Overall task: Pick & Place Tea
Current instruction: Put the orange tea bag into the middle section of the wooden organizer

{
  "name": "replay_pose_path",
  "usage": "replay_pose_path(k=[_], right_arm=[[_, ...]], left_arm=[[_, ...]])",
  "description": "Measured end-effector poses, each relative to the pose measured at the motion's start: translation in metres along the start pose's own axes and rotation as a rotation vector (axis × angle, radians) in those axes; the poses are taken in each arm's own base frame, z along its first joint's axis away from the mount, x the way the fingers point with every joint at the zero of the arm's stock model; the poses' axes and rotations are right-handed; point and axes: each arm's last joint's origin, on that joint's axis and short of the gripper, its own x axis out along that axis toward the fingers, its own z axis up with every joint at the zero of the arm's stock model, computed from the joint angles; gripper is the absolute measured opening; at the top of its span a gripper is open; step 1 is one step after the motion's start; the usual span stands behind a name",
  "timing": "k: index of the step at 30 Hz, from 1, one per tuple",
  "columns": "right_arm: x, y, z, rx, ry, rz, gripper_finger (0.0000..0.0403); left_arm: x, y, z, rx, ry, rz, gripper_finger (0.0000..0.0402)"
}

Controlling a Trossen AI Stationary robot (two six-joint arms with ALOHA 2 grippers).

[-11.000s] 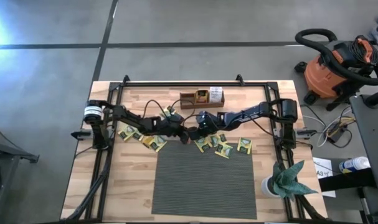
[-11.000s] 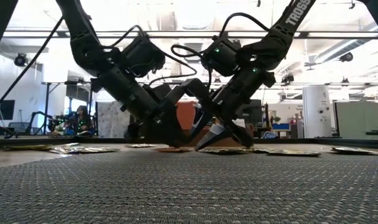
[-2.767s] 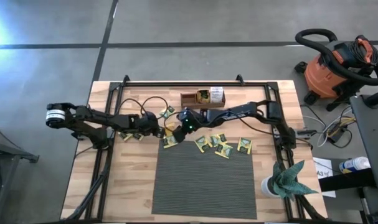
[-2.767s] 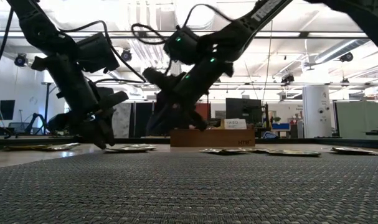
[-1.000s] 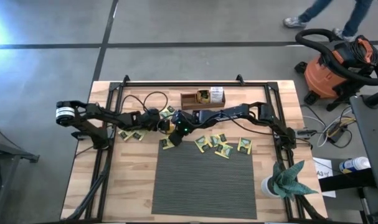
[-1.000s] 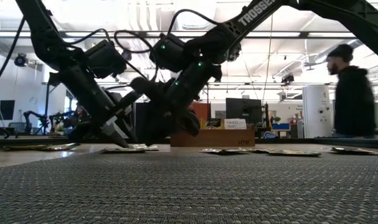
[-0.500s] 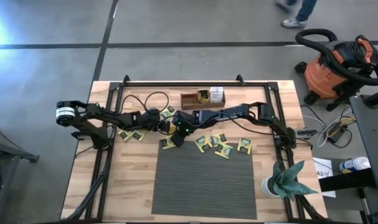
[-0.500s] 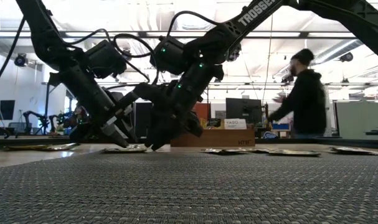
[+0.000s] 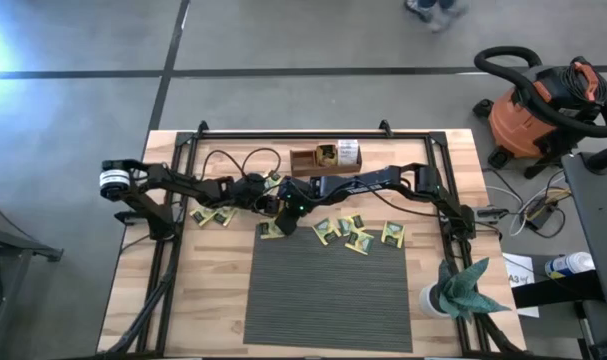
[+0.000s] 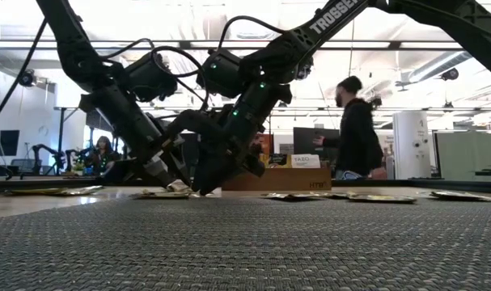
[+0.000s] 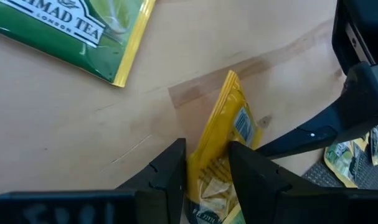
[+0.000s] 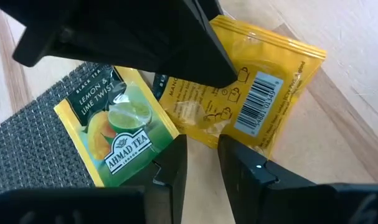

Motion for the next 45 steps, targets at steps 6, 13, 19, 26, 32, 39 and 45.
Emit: replay_pose_path(k=[6, 13, 19, 26, 32, 39, 45], right_arm=[[0.000, 0.000, 0.000, -0.011, 0.001, 0.000, 0.0093], [-0.004, 0.003, 0.001, -0.062, -0.005, 0.013, 0.0093], [-0.032, 0.011, 0.012, -0.119, -0.058, 0.000, 0.0093], [-0.086, 0.017, 0.022, -0.160, -0.124, -0.108, 0.0093], [-0.146, 0.017, 0.033, -0.153, -0.219, -0.159, 0.0093], [-0.208, -0.006, 0.050, -0.033, -0.291, -0.024, 0.0093], [-0.224, -0.043, 0.070, 0.080, -0.187, 0.407, 0.0093]], left_arm=[[-0.008, -0.006, 0.003, 0.036, -0.021, -0.047, 0.0123], [-0.018, -0.009, 0.003, 0.098, -0.002, -0.064, 0.0056], [-0.022, -0.009, 0.004, 0.163, -0.018, -0.041, 0.0006], [-0.052, -0.022, 0.015, 0.356, -0.257, 0.009, 0.0002], [-0.106, -0.049, 0.011, 0.784, -0.503, 0.094, 0.0002], [-0.150, -0.078, -0.019, 1.522, -0.616, 0.492, 0.0001], [-0.151, -0.099, -0.042, 2.095, -0.600, 0.713, 0.0001]])
